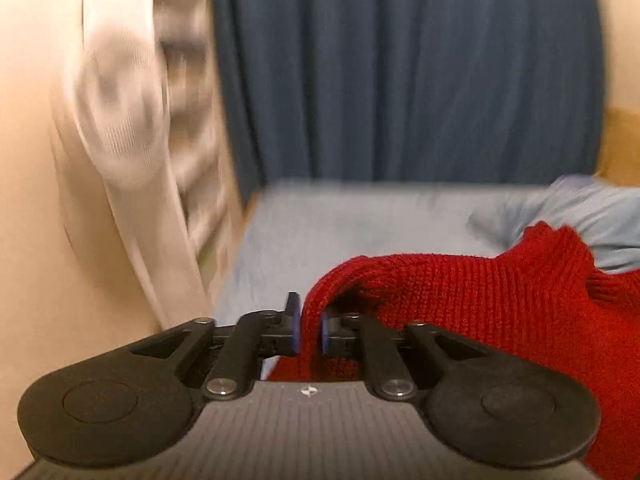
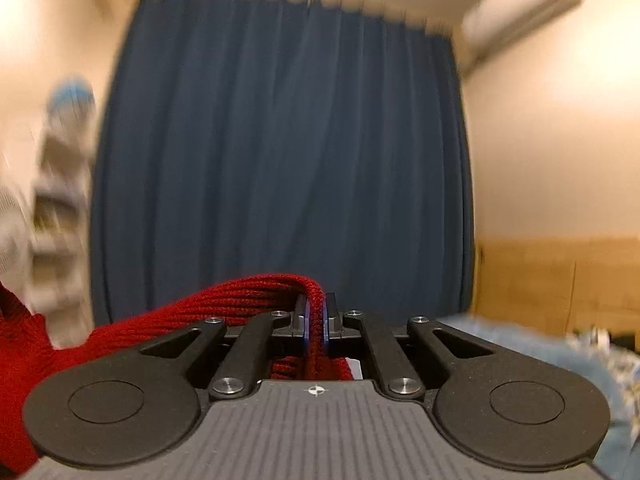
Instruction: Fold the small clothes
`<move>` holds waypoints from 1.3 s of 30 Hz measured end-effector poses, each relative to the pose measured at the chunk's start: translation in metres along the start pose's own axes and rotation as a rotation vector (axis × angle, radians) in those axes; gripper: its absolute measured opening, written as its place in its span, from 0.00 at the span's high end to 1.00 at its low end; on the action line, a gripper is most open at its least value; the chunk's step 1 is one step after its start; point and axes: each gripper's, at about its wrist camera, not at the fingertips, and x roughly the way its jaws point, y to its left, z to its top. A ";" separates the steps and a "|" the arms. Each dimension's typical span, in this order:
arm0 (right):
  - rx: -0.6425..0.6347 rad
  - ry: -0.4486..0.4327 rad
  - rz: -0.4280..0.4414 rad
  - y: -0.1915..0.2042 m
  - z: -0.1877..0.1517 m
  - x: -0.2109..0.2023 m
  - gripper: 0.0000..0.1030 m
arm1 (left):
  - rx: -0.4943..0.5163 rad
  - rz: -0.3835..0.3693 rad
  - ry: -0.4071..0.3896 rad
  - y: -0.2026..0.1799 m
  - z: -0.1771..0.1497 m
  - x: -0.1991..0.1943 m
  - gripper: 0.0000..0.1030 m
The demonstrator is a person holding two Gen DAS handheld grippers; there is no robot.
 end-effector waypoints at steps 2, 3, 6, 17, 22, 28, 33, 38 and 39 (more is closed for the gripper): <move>-0.037 0.190 -0.034 0.017 -0.041 0.075 0.91 | -0.004 0.083 0.103 -0.011 -0.021 0.078 0.34; -0.067 0.326 -0.049 0.029 -0.069 0.112 0.86 | -0.002 0.142 0.156 -0.016 -0.035 0.108 0.27; -0.092 0.609 -0.091 0.048 -0.145 0.155 0.73 | -0.046 0.127 0.275 -0.008 -0.079 0.146 0.22; -0.022 0.812 0.146 0.073 -0.248 0.002 0.48 | -0.074 -0.004 0.464 0.100 -0.231 0.049 0.13; 0.075 0.896 0.185 0.099 -0.252 -0.047 0.47 | -0.016 -0.114 0.538 0.102 -0.282 0.020 0.01; 0.081 0.924 0.217 0.132 -0.248 -0.078 0.47 | 0.046 -0.071 0.732 0.107 -0.333 0.053 0.41; 0.037 0.894 0.253 0.150 -0.230 -0.090 0.47 | -0.220 -0.163 0.734 0.158 -0.294 0.040 0.93; -0.014 0.861 0.312 0.172 -0.218 -0.090 0.47 | -0.498 -0.240 0.530 0.236 -0.208 -0.001 0.93; -0.016 0.853 0.322 0.178 -0.215 -0.088 0.47 | -0.534 -0.241 0.498 0.247 -0.192 -0.007 0.93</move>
